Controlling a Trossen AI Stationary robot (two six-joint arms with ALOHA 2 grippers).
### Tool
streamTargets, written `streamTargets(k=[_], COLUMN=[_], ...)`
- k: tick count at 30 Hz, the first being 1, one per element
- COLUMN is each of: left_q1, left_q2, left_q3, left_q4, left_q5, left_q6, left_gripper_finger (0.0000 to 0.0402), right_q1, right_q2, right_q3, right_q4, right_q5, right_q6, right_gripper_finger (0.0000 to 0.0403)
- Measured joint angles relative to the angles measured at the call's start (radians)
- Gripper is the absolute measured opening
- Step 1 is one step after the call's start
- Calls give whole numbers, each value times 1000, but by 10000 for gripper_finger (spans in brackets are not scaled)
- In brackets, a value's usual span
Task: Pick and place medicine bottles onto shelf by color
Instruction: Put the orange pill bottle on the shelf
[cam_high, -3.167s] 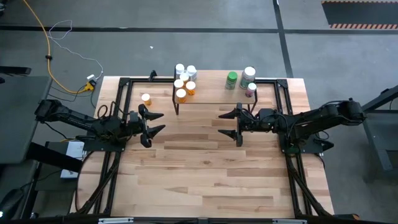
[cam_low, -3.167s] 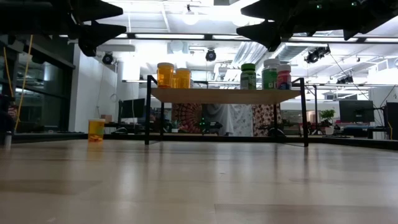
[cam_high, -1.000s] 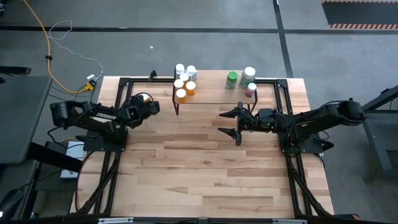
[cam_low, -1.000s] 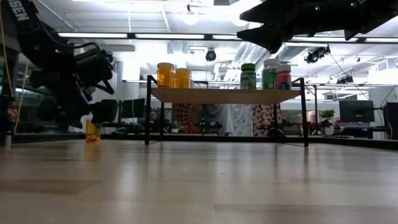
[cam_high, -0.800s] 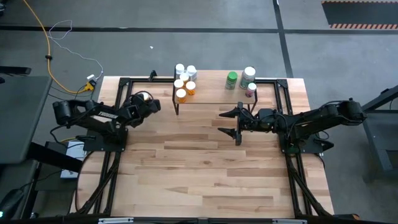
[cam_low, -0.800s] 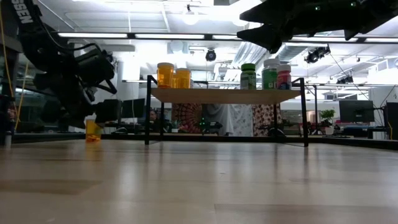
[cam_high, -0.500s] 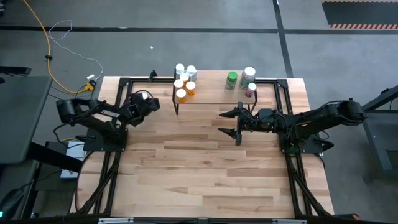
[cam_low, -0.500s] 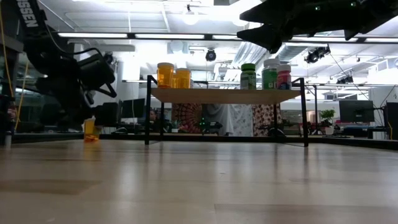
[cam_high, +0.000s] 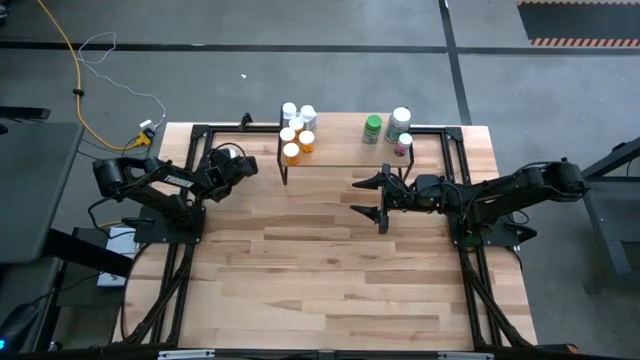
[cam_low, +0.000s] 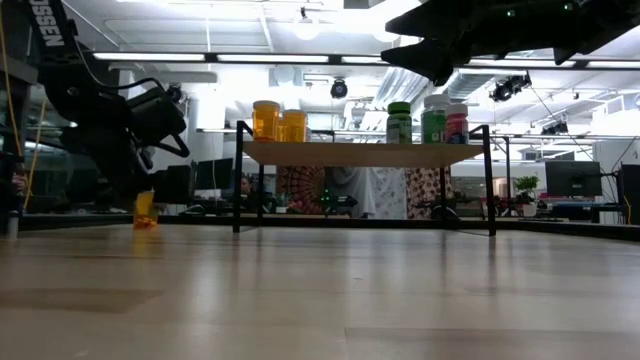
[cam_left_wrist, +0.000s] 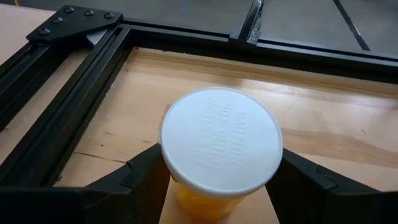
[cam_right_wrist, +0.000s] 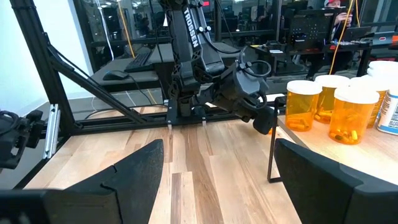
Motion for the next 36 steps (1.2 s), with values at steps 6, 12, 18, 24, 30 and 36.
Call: streamTargets(k=[6,12,18,24,30,36], left_q1=[0,-1,-3,-18,-68,-112], left_q2=[0,-1,-22,-135,-293,-459], left_q3=[0,0,0,0,0,0], left_q4=[-1,11,80,100,99,95], left_q5=[13,32,138,210,204,190], left_q6=[25,23,57,147,241,329], left_gripper_finger=[201,188,189,189,189,189], right_q1=[0,0,0,0,0,0], right_q2=[0,0,0,0,0,0], right_q3=[0,0,0,0,0,0], right_q4=[0,0,0,-21,-24,-24], right_q5=[0,0,0,0,0,0], right_q6=[0,0,0,0,0,0], right_gripper_finger=[296,296,296,296,296,296])
